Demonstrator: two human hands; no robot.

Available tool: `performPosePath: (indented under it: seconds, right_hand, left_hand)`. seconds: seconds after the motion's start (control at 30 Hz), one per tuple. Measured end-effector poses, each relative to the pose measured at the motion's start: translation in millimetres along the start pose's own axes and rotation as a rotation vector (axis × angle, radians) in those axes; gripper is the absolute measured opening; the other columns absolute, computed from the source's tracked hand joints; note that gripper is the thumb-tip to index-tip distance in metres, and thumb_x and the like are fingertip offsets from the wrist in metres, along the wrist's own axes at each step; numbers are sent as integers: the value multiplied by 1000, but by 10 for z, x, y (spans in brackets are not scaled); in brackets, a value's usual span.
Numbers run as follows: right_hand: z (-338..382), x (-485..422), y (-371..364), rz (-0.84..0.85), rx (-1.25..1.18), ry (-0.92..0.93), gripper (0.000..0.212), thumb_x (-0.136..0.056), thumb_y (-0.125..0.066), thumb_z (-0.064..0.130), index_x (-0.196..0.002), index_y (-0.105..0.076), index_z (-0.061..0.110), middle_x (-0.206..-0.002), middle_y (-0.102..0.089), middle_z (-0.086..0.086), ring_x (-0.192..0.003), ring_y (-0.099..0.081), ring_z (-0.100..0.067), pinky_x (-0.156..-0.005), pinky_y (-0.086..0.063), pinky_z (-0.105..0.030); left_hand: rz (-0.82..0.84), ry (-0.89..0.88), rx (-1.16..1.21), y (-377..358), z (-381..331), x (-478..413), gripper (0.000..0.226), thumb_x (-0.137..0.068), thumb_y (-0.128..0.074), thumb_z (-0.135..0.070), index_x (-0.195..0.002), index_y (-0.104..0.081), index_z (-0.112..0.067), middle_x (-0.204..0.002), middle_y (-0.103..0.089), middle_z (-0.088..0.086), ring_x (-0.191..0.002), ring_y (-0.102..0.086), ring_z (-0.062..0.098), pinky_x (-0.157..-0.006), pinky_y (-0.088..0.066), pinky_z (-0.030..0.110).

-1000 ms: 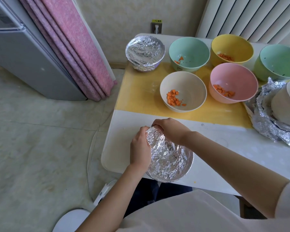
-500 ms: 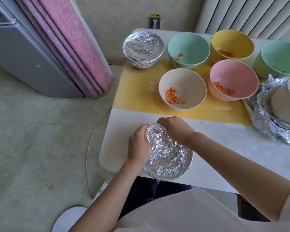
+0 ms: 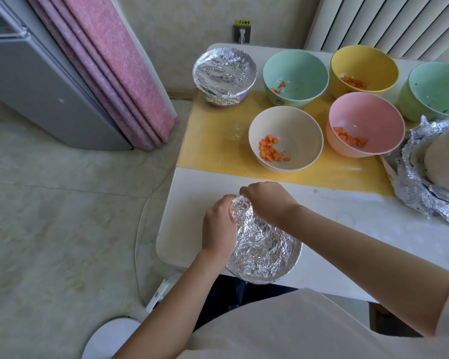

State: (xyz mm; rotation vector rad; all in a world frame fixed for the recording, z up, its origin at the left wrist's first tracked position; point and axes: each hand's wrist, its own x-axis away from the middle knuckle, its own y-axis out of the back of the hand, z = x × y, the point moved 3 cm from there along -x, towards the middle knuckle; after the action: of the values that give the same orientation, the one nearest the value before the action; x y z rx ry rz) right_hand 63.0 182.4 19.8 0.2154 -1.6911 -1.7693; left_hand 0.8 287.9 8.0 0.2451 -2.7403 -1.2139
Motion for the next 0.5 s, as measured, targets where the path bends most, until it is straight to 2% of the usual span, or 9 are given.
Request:
performPosePath:
  seconds: [0.13,0.27,0.4,0.5]
  right_hand:
    - [106,24,46,14,74,42,33,-94,-35,6,-125,-47,7,-113,-58,-10,-100,-57,-27,-68,-34,-30]
    - [46,28,9,18,18,-2,41,-88,-39,-1,-127,-45,10,-109,-59,-8,-93,-59,-27,-65,-37,-31]
    - [-39,-14,-50,36,-197,2,43,-86,-39,-5,-123,-53,13,-105,-64,-8,-88,-58,-27,-67,-41,-33]
    - [-150,16,-92,-14,-438,-18,26,-99,-41,14,-118,-59,12,-107,-67,-7,-93,-60,-25,-77,-45,-35]
  left_hand:
    - [0,9,-7,6,-6,2,36,-87,-47,10,-114,-64,-7,-97,-70,12,-86,-65,28,-75,-48,33]
    - [24,2,-33,-1,-4,17,33,-89,-48,7,-116,-61,-7,-95,-68,12,-84,-64,27,-72,-48,33]
    - [31,13,-40,-15,20,22,34,-88,-47,8,-115,-60,-7,-94,-67,11,-84,-63,27,-70,-49,35]
    - [47,22,-54,-8,35,78,32,-90,-44,7,-115,-56,-8,-96,-64,11,-86,-59,29,-68,-43,34]
